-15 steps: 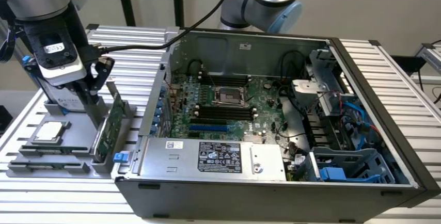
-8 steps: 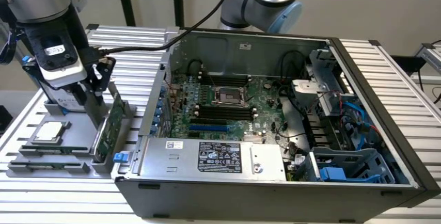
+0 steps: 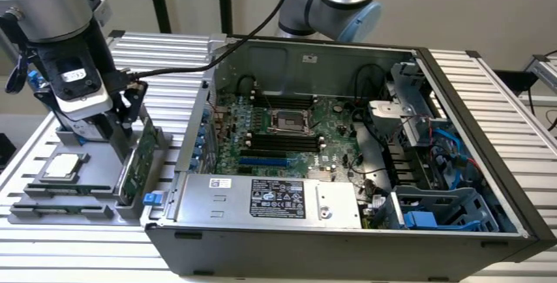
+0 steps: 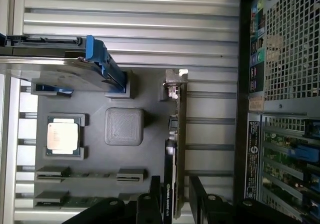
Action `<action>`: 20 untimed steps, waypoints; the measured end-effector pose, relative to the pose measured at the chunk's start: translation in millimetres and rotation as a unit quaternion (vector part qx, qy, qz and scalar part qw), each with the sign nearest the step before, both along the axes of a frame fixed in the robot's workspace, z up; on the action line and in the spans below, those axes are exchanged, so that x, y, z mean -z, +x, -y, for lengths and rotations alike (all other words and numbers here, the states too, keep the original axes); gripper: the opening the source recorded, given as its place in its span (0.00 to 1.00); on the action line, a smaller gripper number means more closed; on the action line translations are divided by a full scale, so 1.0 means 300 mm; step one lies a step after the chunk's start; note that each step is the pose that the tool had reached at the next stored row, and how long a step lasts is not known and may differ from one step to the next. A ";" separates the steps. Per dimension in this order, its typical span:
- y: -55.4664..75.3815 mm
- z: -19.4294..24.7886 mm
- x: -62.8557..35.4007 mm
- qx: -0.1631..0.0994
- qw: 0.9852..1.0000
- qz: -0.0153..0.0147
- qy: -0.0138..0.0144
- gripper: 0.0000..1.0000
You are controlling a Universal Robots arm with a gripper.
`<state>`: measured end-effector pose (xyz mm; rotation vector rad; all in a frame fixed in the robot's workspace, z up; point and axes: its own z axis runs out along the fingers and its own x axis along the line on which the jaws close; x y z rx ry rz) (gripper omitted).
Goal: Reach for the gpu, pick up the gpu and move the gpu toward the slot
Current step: 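Pick up the gpu and move the gpu toward the slot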
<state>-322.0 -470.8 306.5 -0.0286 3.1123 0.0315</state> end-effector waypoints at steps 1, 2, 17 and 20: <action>0.000 0.000 0.006 0.000 1.000 0.000 0.000 0.37; -0.001 0.000 0.013 0.000 1.000 0.000 0.000 0.37; -0.004 0.000 0.104 0.009 1.000 0.003 0.000 0.37; -0.004 0.000 0.122 0.010 1.000 0.004 0.000 0.38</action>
